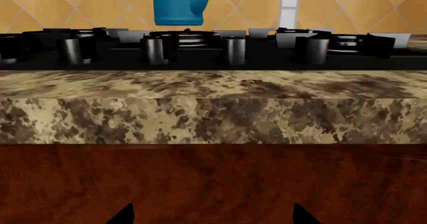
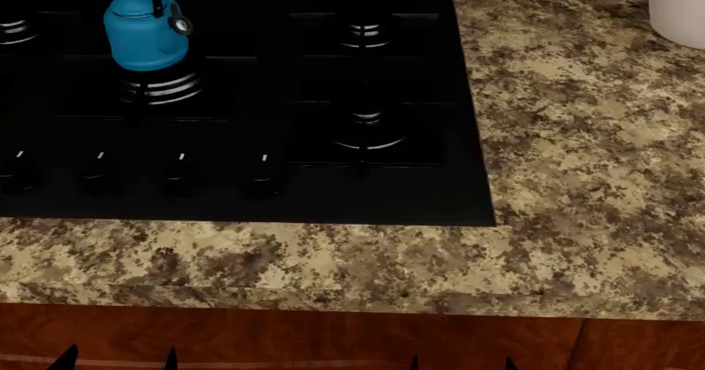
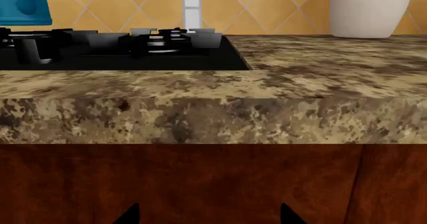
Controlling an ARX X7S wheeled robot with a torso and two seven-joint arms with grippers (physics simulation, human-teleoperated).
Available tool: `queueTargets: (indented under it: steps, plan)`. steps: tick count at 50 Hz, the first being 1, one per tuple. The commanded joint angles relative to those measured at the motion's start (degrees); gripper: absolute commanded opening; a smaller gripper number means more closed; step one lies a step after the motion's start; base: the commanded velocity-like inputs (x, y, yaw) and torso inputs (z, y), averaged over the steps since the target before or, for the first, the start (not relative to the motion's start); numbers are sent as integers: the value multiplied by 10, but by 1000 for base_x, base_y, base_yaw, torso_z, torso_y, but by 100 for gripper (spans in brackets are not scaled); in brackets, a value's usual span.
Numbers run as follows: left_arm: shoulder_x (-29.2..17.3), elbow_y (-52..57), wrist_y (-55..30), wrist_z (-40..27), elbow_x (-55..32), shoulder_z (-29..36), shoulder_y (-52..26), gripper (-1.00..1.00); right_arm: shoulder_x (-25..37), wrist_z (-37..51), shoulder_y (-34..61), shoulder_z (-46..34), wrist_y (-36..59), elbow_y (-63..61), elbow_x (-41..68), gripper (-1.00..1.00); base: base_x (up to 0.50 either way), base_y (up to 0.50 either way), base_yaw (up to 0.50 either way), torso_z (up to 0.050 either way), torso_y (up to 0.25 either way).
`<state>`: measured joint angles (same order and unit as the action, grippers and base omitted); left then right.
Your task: Turn on the center burner of the stove.
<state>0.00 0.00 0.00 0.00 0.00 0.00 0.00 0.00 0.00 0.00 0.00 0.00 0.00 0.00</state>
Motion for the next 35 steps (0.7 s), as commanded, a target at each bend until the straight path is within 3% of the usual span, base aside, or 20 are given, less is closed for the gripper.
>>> queueTargets:
  steps: [1,15,17,18,25,28,32,33,35]
  plan:
    - [-6,0,0,-6,-6,6,0,100,5,7,0,-7,0,0,5,100,0,0,0,0,0]
    - [-23,-2,5,-47,-37,27,0,100,28,37,-2,-32,4,-6,28,100,0,0,0,0,0]
    - [-30,-5,14,-42,-35,35,-1,100,30,40,-3,-35,6,-10,30,100,0,0,0,0,0]
    - [-34,-21,60,-15,-54,40,-3,100,31,41,-2,-36,7,-9,31,100,0,0,0,0,0]
    - [-39,-24,63,-21,-63,46,-3,100,37,47,0,-44,4,-2,37,100,0,0,0,0,0]
    - [-45,-50,130,26,-92,56,-8,100,39,52,-2,-46,10,-13,39,100,0,0,0,33,0]
    - [-47,-44,112,21,-101,58,-8,100,42,55,-2,-50,9,-13,42,100,0,0,0,50,0]
    - [-42,42,26,-21,-79,78,52,100,43,56,-1,-50,9,-12,43,100,0,0,0,50,0]
    - [-41,84,28,-3,-116,67,25,100,44,57,-1,-51,9,-12,45,100,0,0,0,50,0]
